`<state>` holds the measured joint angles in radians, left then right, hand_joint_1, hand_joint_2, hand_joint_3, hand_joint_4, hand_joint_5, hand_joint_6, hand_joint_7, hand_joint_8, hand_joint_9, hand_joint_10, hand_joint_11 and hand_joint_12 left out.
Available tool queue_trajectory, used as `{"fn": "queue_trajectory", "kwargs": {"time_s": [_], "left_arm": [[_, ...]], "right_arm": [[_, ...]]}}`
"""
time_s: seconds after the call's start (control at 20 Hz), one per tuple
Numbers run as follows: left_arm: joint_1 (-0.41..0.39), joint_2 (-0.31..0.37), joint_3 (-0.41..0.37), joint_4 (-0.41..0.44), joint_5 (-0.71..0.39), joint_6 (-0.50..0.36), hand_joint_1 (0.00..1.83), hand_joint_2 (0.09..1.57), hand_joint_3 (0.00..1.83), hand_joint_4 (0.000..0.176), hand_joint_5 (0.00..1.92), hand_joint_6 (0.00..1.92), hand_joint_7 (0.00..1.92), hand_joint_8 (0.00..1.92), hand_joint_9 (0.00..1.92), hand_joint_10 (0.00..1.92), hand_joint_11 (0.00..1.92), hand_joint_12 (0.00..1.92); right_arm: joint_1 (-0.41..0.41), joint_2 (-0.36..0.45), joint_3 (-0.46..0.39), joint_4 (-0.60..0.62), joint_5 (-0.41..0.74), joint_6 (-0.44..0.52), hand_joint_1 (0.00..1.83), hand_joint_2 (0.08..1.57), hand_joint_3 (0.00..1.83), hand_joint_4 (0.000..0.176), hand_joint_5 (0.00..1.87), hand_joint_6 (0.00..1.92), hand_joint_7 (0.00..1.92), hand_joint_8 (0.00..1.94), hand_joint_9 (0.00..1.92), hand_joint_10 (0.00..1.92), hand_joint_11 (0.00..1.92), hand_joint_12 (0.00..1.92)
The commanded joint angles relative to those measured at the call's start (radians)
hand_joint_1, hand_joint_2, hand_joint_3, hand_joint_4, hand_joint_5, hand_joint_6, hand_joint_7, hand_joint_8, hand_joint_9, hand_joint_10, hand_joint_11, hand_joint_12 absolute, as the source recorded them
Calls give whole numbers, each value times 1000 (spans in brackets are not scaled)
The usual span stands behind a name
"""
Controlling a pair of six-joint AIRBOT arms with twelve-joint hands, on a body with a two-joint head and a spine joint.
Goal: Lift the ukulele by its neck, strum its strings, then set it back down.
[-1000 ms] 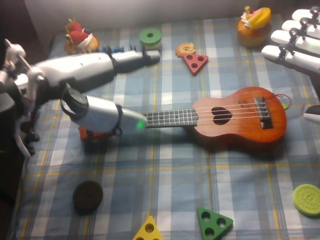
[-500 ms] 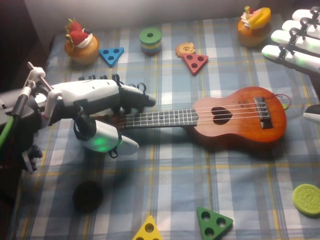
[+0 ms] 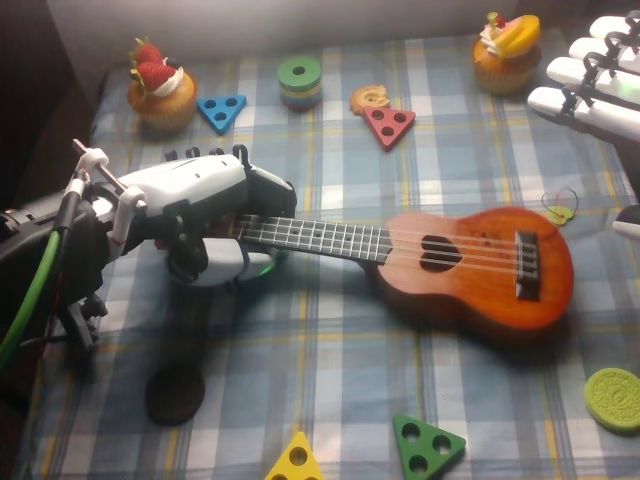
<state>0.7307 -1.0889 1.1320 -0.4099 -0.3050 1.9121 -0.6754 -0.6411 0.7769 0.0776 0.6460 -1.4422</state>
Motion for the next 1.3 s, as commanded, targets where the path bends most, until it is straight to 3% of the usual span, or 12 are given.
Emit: {"fn": "queue_trajectory", "kwargs": {"time_s": [0.0,0.05,0.1,0.15,0.2,0.35,0.4,0.5,0.65,0.75,1.05,1.25], "left_arm": [[10,-6,0,-6,-7,5,1120,1304,0,0,639,1418,650,1663,399,1687,168,1921],[9,-1,-7,-7,-18,5,1130,1293,0,0,673,1372,659,1667,426,1816,267,1921],[9,13,-22,-7,-39,5,1108,1257,0,0,711,1404,493,1838,443,1900,364,1921],[8,28,-39,-3,-55,5,1294,1148,0,0,460,1725,421,1904,451,1917,379,1921],[5,46,-59,9,-69,5,1386,1108,0,0,372,1867,406,1918,488,1920,382,1921],[-20,93,-102,86,-103,-47,1443,1147,5,0,355,1921,489,1921,598,1921,502,1921],[-26,101,-110,100,-114,-55,1305,1289,47,0,315,1921,527,1795,607,1921,517,1921],[-43,115,-121,129,-138,-75,1462,1153,0,0,481,1921,663,1916,808,1921,727,1921],[-54,116,-121,137,-164,-88,1553,1125,0,0,762,1921,1006,1921,1172,1921,1037,1921],[-55,115,-118,137,-188,-108,1542,1151,2,0,859,1921,1096,1921,1265,1921,1193,1921],[-58,114,-110,134,-242,-152,1472,1168,5,0,888,1921,1157,1921,1329,1921,1386,1921],[-67,107,-99,120,-258,-152,1464,1166,2,0,862,1921,1117,1921,1302,1921,1387,1921]], "right_arm": [[15,7,3,2,119,-5,450,1318,0,0,0,0,0,0,0,0,0,0],[15,7,3,2,119,-5,454,1315,0,0,0,0,0,0,0,0,0,0],[15,8,3,2,119,-5,454,1310,0,0,0,0,0,0,0,0,0,0],[15,10,2,2,120,-5,393,1315,0,0,0,0,0,0,0,0,0,0],[15,14,0,2,120,-5,346,1325,5,0,0,0,0,0,0,0,0,0],[15,21,-6,2,123,-5,264,1330,5,0,0,0,0,0,0,0,0,0],[15,22,-7,2,126,-5,259,1333,6,0,0,0,0,0,0,0,0,0],[15,23,-11,2,137,-5,262,1331,5,0,0,0,0,0,0,0,0,0],[15,26,-16,2,153,-5,188,1342,8,0,0,0,0,0,0,0,0,0],[14,32,-21,2,165,-5,229,1345,5,0,0,0,0,0,0,0,0,0],[7,65,-47,-19,209,8,303,1352,3,0,0,0,0,0,0,0,0,0],[6,76,-43,-100,209,118,273,1378,12,0,0,0,0,0,0,0,0,0]]}}
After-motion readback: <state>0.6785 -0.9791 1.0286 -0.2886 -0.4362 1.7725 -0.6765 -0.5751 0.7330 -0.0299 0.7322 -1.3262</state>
